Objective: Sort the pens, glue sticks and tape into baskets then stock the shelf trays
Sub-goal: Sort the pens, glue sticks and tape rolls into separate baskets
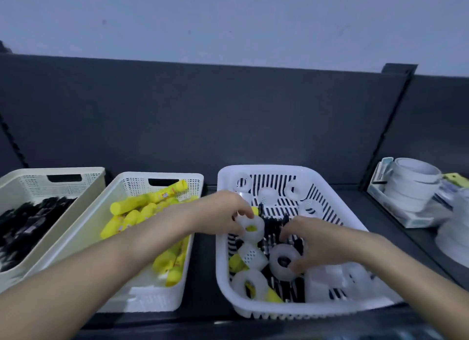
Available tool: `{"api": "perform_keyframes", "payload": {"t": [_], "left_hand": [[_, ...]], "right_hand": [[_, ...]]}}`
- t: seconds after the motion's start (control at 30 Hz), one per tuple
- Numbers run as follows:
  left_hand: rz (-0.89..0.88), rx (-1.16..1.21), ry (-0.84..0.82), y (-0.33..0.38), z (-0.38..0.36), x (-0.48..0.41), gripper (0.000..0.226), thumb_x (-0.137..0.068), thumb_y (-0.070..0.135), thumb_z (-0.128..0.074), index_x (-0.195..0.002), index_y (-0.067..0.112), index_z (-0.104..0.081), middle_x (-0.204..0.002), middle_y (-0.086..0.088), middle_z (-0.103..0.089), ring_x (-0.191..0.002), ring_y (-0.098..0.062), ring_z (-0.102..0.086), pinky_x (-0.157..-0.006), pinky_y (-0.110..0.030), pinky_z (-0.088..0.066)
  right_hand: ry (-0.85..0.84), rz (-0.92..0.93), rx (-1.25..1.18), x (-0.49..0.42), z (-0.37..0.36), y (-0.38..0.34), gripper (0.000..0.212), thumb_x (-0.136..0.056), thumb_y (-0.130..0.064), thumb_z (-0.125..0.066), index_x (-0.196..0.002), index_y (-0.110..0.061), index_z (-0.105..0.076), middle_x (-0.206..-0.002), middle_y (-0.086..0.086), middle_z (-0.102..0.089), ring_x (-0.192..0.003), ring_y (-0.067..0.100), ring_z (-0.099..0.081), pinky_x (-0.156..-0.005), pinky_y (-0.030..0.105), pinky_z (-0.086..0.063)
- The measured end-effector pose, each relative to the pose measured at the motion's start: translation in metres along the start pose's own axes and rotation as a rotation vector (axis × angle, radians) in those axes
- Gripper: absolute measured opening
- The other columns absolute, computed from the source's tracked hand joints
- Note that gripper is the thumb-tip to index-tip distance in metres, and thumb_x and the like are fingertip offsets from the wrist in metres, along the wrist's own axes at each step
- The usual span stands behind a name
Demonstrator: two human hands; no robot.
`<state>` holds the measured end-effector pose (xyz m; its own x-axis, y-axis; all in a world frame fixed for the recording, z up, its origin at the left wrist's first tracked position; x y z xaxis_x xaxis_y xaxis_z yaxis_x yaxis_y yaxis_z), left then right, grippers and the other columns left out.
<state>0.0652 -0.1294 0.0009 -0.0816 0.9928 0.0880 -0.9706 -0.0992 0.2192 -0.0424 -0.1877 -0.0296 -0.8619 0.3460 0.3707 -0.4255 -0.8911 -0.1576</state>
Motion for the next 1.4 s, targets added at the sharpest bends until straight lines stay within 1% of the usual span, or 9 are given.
{"api": "perform_keyframes", "payload": {"t": [0.17,0.33,0.43,0.57,0.8,0.97,1.1,1.23,1.4], "left_hand": [[-0.039,-0.2,-0.095,0.013,-0.019,-0.022,0.019,-0.083,0.014,-0.057,-0.1,0.018,-0.063,-0.09,0.0,-0.053,-0.083,-0.02,-0.05,-0.071,-0.031,-0.046],[0.059,-0.213,0.086,0.014,0.001,-0.047,0.018,-0.091,0.016,-0.048,-0.099,0.009,-0.063,-0.105,-0.003,-0.061,-0.093,-0.022,-0.054,-0.072,-0.031,-0.045],[0.126,-0.248,0.251,0.005,0.021,-0.054,0.023,-0.094,0.019,-0.046,-0.111,0.011,-0.059,-0.116,-0.004,-0.054,-0.108,-0.022,-0.052,-0.079,-0.031,-0.043],[0.241,-0.217,0.333,-0.021,0.034,-0.04,0.022,-0.092,0.021,-0.048,-0.111,0.015,-0.057,-0.113,-0.003,-0.056,-0.108,-0.024,-0.053,-0.079,-0.032,-0.043],[0.18,-0.117,0.137,-0.017,0.014,-0.013,0.013,-0.086,0.021,-0.057,-0.088,0.019,-0.069,-0.076,0.01,-0.059,-0.077,-0.014,-0.052,-0.069,-0.026,-0.043],[0.204,-0.034,0.085,-0.022,0.005,-0.008,0.014,-0.085,0.022,-0.06,-0.091,0.016,-0.071,-0.068,0.014,-0.053,-0.077,-0.013,-0.057,-0.063,-0.023,-0.041],[0.133,-0.059,-0.033,-0.007,-0.006,-0.007,0.016,-0.085,0.024,-0.061,-0.095,0.016,-0.07,-0.088,0.003,-0.068,-0.085,-0.015,-0.06,-0.072,-0.028,-0.05],[0.079,-0.083,-0.421,0.012,-0.044,-0.004,0.049,-0.084,0.027,-0.066,-0.13,0.02,-0.051,-0.115,0.001,-0.061,-0.102,-0.017,-0.056,-0.082,-0.027,-0.047],[0.068,-0.001,-0.402,0.019,-0.047,-0.014,0.054,-0.08,0.034,-0.07,-0.13,0.031,-0.048,-0.089,0.012,-0.049,-0.078,-0.007,-0.046,-0.06,-0.016,-0.035]], "right_hand": [[0.058,0.076,-0.103,0.007,-0.011,-0.004,0.035,-0.075,-0.05,-0.063,-0.105,-0.036,-0.052,-0.102,-0.012,-0.061,-0.091,0.01,-0.057,-0.081,0.03,-0.05],[0.244,-0.016,0.003,-0.005,0.017,0.014,0.029,-0.081,-0.038,-0.055,-0.104,-0.02,-0.055,-0.1,-0.001,-0.062,-0.091,0.021,-0.057,-0.073,0.033,-0.045],[0.364,-0.199,0.036,-0.014,0.041,0.049,0.046,-0.087,-0.033,-0.052,-0.129,-0.018,-0.045,-0.12,0.006,-0.055,-0.112,0.025,-0.05,-0.087,0.035,-0.045],[0.401,0.014,0.042,-0.031,0.046,0.023,0.035,-0.093,-0.018,-0.046,-0.127,-0.016,-0.053,-0.131,0.002,-0.053,-0.12,0.021,-0.047,-0.099,0.036,-0.041],[0.121,0.348,0.216,-0.064,-0.003,-0.035,0.056,-0.083,0.003,-0.041,-0.13,-0.025,-0.052,-0.13,0.004,-0.055,-0.116,0.026,-0.051,-0.094,0.041,-0.045],[0.231,0.331,0.698,-0.064,0.003,-0.035,0.043,-0.09,-0.014,-0.045,-0.131,-0.03,-0.048,-0.123,0.006,-0.046,-0.112,0.024,-0.042,-0.091,0.035,-0.036],[0.219,0.225,0.45,-0.057,0.015,-0.002,0.025,-0.092,-0.02,-0.048,-0.116,-0.025,-0.052,-0.113,-0.001,-0.053,-0.107,0.02,-0.047,-0.098,0.034,-0.037],[0.308,0.191,0.069,-0.03,0.038,0.015,0.008,-0.096,-0.028,-0.041,-0.099,-0.021,-0.043,-0.083,0.005,-0.058,-0.08,0.027,-0.052,-0.073,0.041,-0.043],[0.282,0.284,-0.041,0.016,0.043,0.006,0.01,-0.094,-0.029,-0.049,-0.104,-0.029,-0.049,-0.094,-0.01,-0.057,-0.087,0.014,-0.053,-0.079,0.032,-0.047]]}}
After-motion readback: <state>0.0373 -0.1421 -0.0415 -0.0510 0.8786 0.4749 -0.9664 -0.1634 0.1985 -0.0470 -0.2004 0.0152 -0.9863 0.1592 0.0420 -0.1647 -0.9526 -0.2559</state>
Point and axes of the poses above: each hand's wrist, its own x-axis away from the middle knuckle, its own z-axis out of the back of the hand, y = z × x, the point moved 9 cm from there along -x, towards the middle knuckle
